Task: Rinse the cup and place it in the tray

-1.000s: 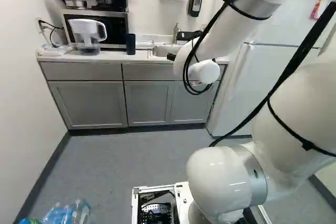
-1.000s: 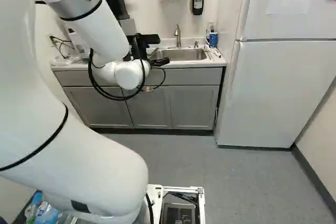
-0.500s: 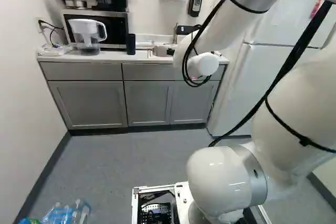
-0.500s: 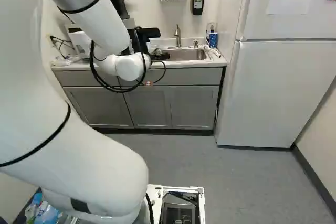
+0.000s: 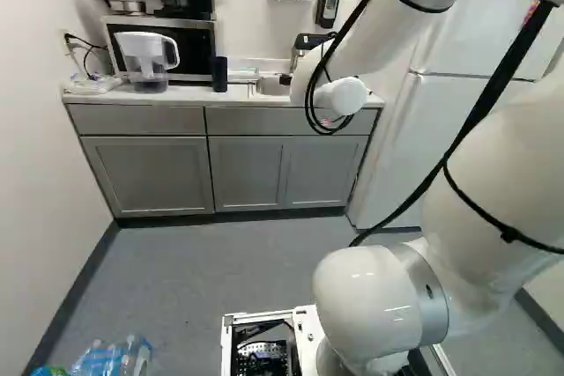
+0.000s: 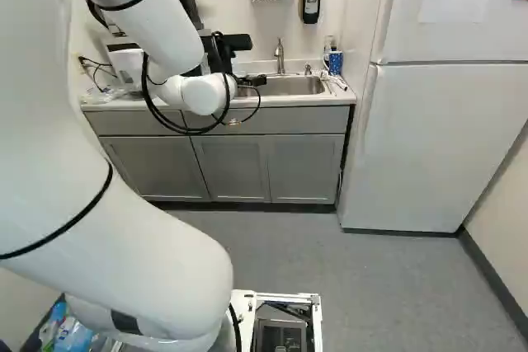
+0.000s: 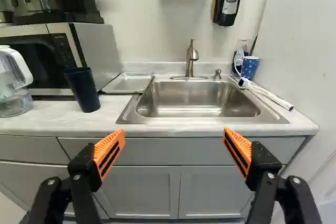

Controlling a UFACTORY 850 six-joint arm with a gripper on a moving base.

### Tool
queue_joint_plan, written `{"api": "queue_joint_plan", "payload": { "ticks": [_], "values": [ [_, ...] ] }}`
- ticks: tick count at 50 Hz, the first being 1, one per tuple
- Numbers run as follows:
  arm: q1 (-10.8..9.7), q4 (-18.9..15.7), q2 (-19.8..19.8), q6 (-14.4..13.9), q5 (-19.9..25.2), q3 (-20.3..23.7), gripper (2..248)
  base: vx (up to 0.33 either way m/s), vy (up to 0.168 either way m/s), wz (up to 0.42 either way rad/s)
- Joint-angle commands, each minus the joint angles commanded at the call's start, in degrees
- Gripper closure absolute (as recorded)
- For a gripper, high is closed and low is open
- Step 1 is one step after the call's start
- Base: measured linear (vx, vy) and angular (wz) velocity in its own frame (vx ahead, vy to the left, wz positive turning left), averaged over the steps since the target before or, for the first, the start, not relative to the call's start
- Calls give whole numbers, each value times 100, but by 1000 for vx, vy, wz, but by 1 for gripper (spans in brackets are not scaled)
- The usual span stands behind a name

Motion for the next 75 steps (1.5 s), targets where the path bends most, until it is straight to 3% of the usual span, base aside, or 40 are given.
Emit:
{"api": "queue_joint_plan", "payload": {
  "ticks": [75],
  "values": [
    [0, 0, 101, 0, -987, -833, 3, 0, 0, 0]
  ]
}}
